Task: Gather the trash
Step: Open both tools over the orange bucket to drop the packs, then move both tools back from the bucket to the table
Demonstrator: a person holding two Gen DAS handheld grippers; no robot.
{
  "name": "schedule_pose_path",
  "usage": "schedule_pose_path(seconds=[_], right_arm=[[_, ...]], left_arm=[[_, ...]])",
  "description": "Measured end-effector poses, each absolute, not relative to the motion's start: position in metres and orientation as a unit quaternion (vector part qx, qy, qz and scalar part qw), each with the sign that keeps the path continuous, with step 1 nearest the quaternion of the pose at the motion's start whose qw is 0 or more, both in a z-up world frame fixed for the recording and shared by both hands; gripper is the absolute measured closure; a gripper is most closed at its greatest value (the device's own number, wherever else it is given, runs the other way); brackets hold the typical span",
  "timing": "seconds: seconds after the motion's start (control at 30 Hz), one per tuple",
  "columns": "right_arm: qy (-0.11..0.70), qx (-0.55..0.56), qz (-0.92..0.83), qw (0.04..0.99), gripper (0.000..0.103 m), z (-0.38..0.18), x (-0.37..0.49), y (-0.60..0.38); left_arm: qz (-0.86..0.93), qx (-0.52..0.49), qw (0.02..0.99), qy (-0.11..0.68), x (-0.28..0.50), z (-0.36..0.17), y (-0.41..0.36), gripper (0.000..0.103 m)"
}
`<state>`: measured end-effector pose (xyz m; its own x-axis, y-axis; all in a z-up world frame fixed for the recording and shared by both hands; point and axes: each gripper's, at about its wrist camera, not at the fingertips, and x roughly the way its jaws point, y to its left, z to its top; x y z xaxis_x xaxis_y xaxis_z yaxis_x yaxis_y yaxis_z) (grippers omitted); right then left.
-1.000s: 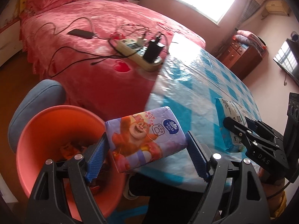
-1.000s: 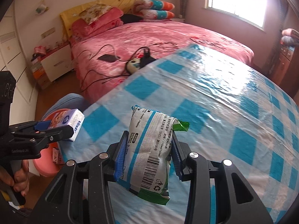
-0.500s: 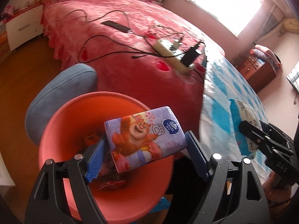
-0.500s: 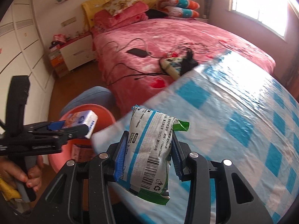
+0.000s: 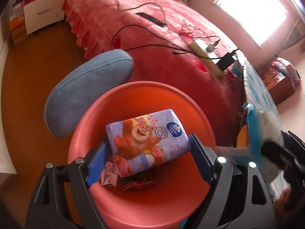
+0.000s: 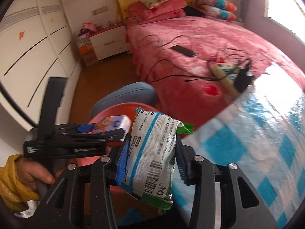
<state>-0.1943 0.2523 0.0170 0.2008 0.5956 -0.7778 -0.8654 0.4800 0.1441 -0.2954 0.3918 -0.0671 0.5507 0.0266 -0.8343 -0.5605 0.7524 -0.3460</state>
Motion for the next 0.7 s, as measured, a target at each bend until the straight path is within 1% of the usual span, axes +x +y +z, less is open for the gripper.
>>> schedule_pose_path(seconds=[0.03,0.07,0.13,0.17,0.37,0.5,0.7], right_arm=[[0.408,-0.163,0.487,0.755,0.037,0.017,-0.197,0.255],[0.403,-0.160,0.493,0.754,0.027,0.017,-0.199,0.255],[0.397,-0.154,0.496,0.757,0.018,0.019,-0.201,0.252],[0.396,-0.150,0.493,0.760,0.016,0.020,-0.199,0.249],[0.389,-0.125,0.460,0.789,0.012,0.029,-0.183,0.225],[0.391,-0.110,0.439,0.802,0.012,0.030,-0.171,0.207],[0.377,-0.108,0.404,0.827,0.010,0.032,-0.161,0.181]], left_arm=[[0.183,-0.305,0.823,0.442,-0.297,-0.069,0.394,0.021],[0.187,-0.307,0.822,0.442,-0.298,-0.069,0.397,0.020],[0.196,-0.310,0.822,0.436,-0.302,-0.068,0.401,0.019],[0.199,-0.309,0.822,0.434,-0.304,-0.067,0.402,0.017],[0.208,-0.286,0.831,0.429,-0.300,-0.060,0.397,0.016],[0.216,-0.249,0.846,0.419,-0.294,-0.048,0.385,0.010],[0.214,-0.210,0.863,0.406,-0.283,-0.033,0.370,0.007]])
